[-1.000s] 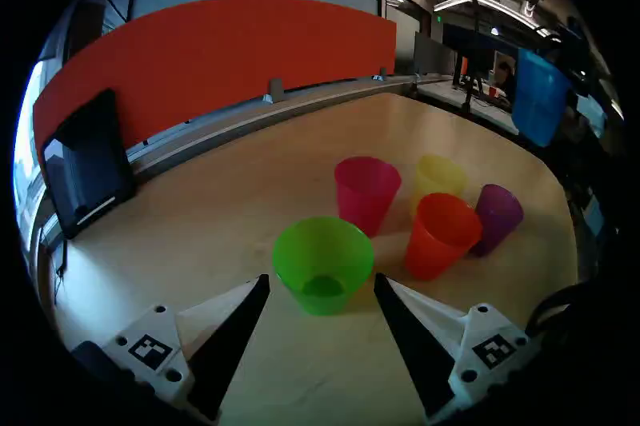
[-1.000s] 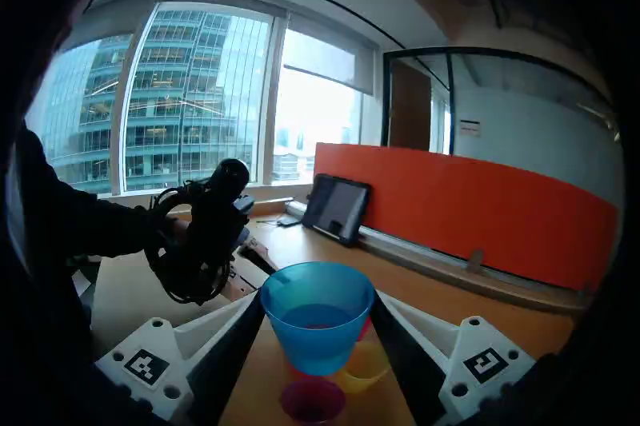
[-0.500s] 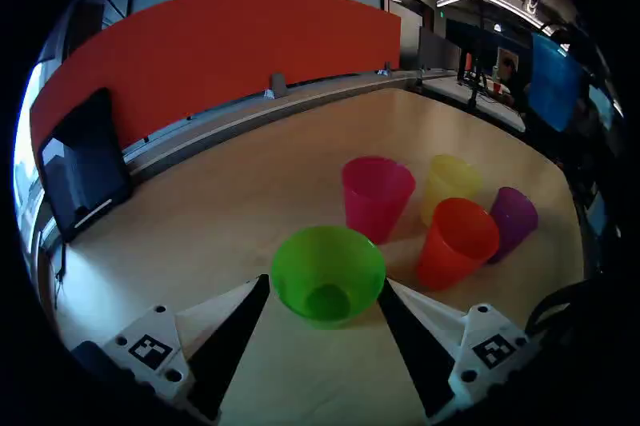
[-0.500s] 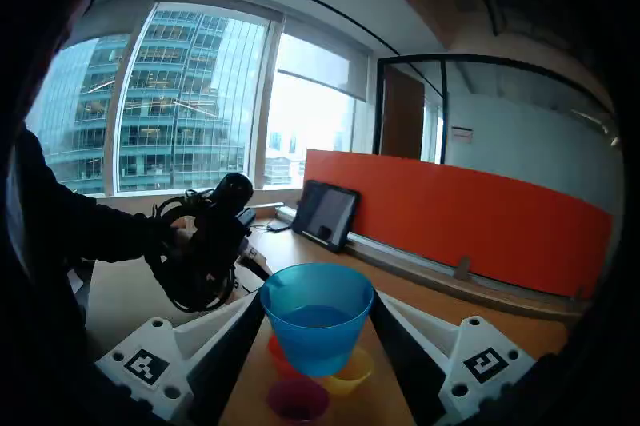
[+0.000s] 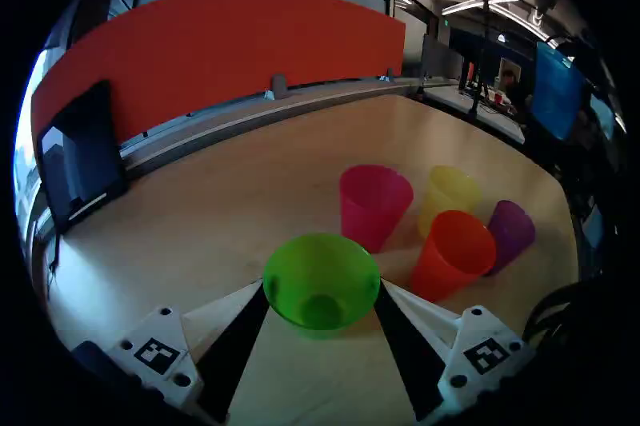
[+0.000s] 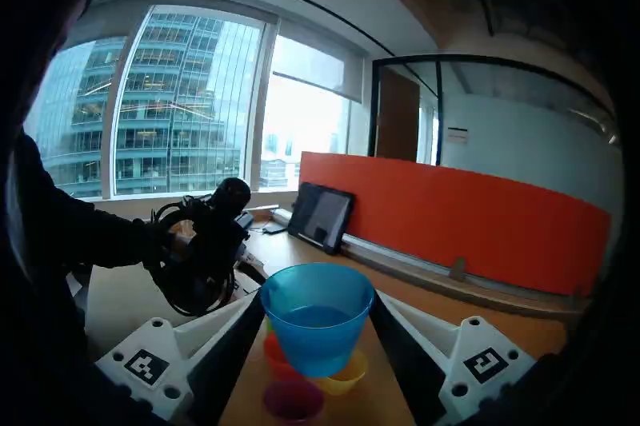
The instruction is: Pour water
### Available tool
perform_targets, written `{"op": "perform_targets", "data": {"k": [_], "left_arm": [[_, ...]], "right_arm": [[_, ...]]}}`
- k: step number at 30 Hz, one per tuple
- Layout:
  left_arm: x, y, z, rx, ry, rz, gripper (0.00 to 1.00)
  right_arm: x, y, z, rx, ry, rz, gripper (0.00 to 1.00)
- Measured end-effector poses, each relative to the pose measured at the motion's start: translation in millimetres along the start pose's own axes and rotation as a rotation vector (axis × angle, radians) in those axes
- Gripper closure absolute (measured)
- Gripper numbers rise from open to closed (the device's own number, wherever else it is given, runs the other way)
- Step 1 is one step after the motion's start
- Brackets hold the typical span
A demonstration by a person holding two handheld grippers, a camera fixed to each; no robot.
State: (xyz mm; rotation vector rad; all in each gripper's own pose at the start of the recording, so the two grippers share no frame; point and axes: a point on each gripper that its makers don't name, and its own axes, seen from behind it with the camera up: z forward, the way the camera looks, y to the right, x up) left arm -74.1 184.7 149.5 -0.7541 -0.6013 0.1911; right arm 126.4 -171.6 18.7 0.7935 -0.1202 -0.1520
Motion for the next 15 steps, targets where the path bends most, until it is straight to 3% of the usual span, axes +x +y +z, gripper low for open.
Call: {"op": "perform_targets", "data": {"k": [6,15], "left_arm": [[12.4,1.3,-10.5,-0.005,0.049,-0.005,0.13],[39.7,10.4,-40.8,0.005,0.141,0.037,0.12]], "right_arm": [[3.4,3.9,-0.1,-0.004,0.003,0.012,0.07],[10.3,9.0,0.5,-0.008,0.004,0.024,0.07]]}}
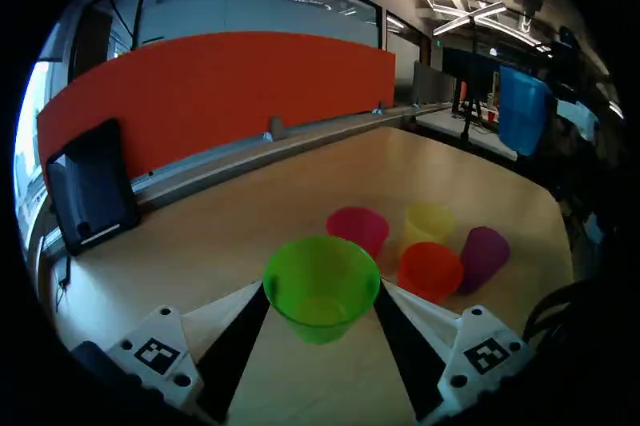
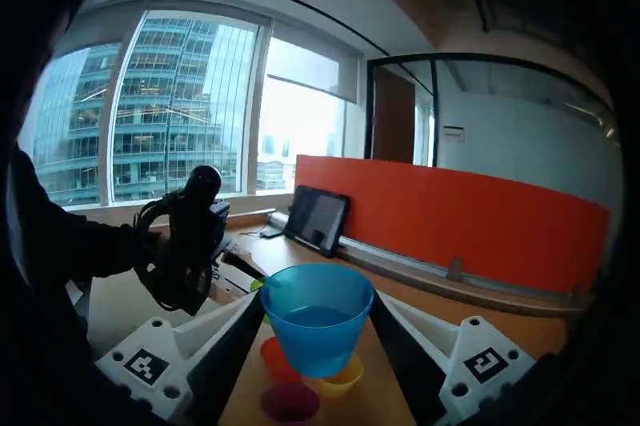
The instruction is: Pour water
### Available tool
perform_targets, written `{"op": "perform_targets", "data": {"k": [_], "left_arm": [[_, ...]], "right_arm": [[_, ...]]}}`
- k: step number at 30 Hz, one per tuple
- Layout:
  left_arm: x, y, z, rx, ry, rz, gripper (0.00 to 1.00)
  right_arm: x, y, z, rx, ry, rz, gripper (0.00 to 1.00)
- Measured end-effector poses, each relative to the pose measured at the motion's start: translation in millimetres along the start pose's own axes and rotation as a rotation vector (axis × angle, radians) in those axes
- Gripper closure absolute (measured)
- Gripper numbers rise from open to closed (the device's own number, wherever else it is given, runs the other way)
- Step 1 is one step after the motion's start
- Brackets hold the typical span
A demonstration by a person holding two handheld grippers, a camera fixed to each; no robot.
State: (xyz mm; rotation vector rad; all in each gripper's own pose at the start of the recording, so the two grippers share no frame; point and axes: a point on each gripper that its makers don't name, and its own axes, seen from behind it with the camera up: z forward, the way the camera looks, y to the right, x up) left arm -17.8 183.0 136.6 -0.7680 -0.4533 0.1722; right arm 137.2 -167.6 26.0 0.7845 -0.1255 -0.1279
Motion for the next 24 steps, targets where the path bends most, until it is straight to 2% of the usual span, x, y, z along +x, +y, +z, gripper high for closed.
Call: {"op": "perform_targets", "data": {"k": [6,17,24], "left_arm": [[21.9,8.1,-19.4,-0.009,0.058,0.011,0.12],[68.1,38.3,-56.3,-0.067,0.174,0.028,0.12],[90.9,51.3,-74.9,-0.098,0.233,0.027,0.12]], "right_arm": [[4.1,2.3,0.0,-0.001,-0.004,0.002,0.07],[8.8,3.2,1.3,0.006,-0.009,0.016,0.07],[11.1,5.6,1.1,0.003,-0.006,0.023,0.07]]}}
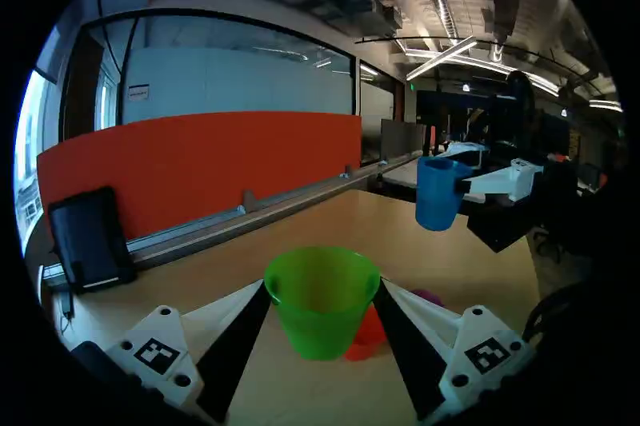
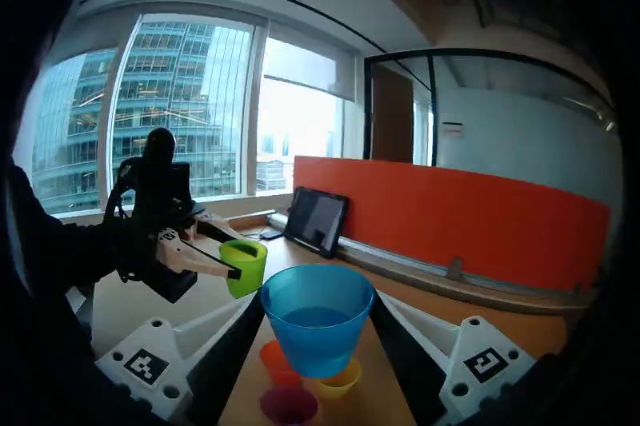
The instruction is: Pour water
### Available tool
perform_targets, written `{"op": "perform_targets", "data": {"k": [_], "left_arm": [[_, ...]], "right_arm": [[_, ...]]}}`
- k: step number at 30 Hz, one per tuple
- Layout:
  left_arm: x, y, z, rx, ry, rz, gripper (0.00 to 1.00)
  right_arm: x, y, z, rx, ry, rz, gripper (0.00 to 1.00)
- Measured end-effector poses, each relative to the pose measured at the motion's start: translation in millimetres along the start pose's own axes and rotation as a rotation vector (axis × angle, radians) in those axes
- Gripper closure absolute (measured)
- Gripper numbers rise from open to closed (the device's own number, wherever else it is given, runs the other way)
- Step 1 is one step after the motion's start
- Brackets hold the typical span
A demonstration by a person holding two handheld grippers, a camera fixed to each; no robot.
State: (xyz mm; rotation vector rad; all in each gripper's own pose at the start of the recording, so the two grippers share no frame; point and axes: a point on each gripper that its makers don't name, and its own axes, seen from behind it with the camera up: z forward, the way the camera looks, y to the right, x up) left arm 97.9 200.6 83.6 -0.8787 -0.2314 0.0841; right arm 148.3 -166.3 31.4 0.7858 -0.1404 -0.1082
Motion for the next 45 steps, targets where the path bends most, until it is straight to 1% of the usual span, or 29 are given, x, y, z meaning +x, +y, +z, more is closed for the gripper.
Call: {"op": "perform_targets", "data": {"k": [9,15,21,24,27,35,45], "left_arm": [[14.1,8.8,-9.1,-0.016,0.041,0.006,0.12],[21.9,21.3,-15.2,-0.044,0.074,0.007,0.12],[29.2,32.8,-20.8,-0.064,0.105,0.006,0.12],[32.3,40.5,-23.8,-0.075,0.125,0.001,0.12],[33.6,48.8,-26.1,-0.088,0.137,0.002,0.12],[34.5,63.8,-33.7,-0.089,0.159,0.015,0.12],[31.3,77.3,-40.5,-0.088,0.171,0.012,0.12]], "right_arm": [[4.8,1.0,-0.8,0.001,0.005,0.001,0.07],[9.1,1.4,-0.6,0.004,0.007,-0.007,0.07],[19.7,0.0,0.7,0.018,0.017,-0.035,0.07],[27.5,-1.8,1.0,0.028,0.025,-0.053,0.07],[35.0,-2.5,1.6,0.033,0.035,-0.075,0.07],[53.1,-4.6,3.9,0.045,0.055,-0.144,0.07],[75.3,-4.6,8.6,0.034,0.072,-0.287,0.07]]}}
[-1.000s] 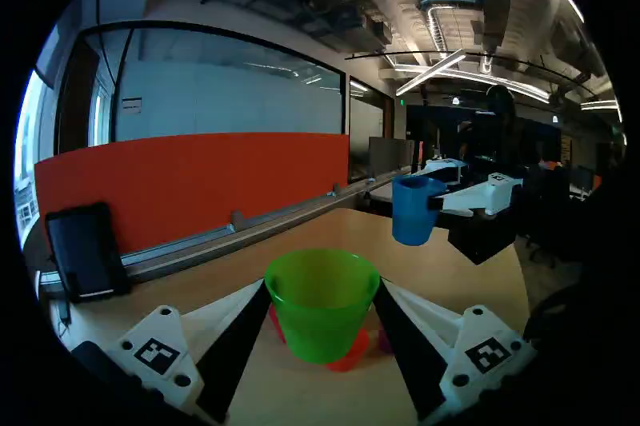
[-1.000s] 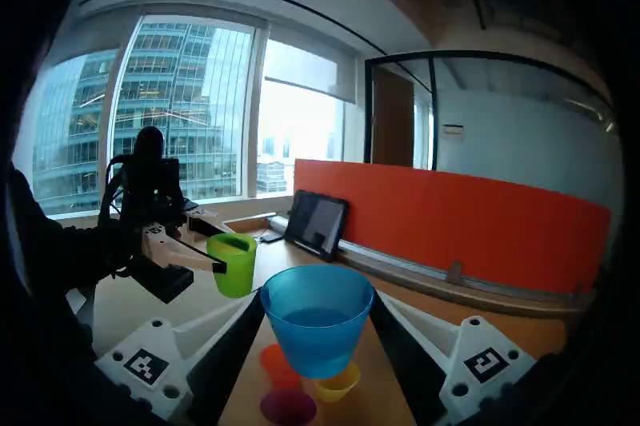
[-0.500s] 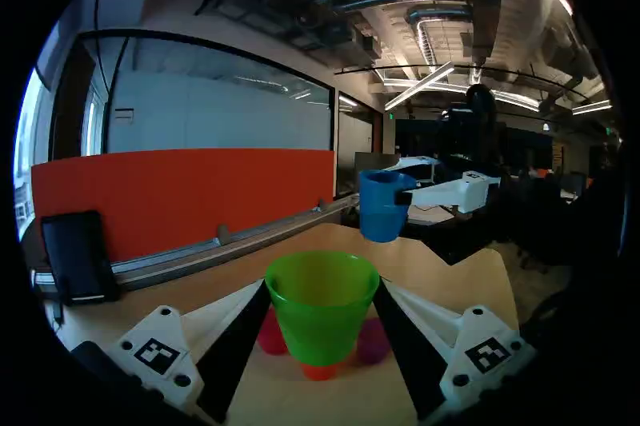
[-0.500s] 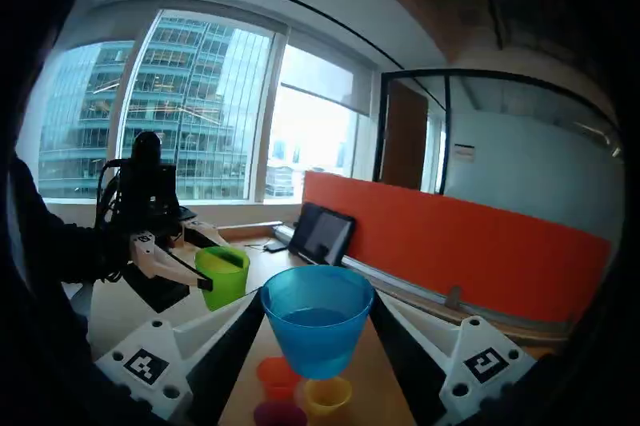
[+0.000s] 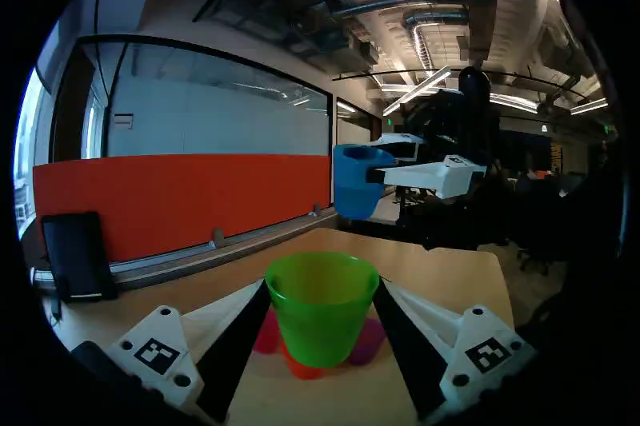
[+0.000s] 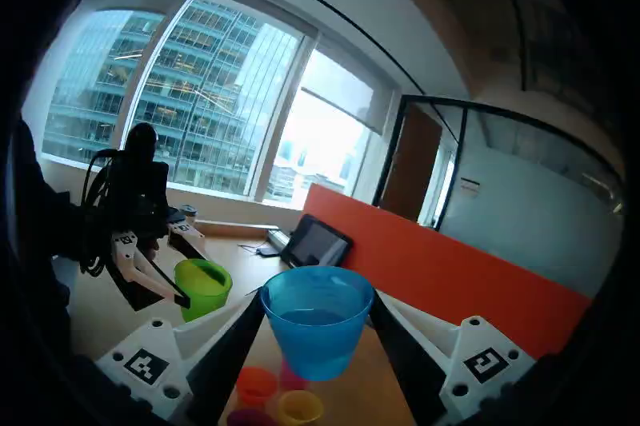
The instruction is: Pour water
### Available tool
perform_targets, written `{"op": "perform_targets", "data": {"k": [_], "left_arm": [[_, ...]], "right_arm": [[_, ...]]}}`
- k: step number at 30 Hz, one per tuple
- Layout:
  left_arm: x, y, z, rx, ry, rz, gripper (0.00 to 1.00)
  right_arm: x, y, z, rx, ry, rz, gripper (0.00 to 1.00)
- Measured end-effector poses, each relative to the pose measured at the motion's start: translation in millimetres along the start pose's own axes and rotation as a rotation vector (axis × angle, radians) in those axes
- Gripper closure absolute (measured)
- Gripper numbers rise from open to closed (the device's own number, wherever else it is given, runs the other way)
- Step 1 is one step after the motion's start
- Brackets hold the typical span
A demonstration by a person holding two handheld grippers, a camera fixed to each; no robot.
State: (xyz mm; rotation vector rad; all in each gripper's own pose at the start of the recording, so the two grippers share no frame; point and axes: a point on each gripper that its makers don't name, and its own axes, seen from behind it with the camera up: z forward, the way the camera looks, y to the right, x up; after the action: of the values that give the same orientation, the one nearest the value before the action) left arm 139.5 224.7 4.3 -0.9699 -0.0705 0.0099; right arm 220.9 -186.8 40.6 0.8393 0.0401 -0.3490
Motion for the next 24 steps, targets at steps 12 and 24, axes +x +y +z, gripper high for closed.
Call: {"op": "perform_targets", "data": {"k": [12,24], "left_arm": [[-1.5,14.3,-0.4,0.009,0.008,0.038,0.12],[-0.2,21.0,0.0,0.022,0.019,0.045,0.12]], "right_arm": [[26.8,8.1,9.4,-0.015,0.027,-0.179,0.07],[48.6,15.1,20.5,-0.025,0.049,-0.341,0.08]]}}
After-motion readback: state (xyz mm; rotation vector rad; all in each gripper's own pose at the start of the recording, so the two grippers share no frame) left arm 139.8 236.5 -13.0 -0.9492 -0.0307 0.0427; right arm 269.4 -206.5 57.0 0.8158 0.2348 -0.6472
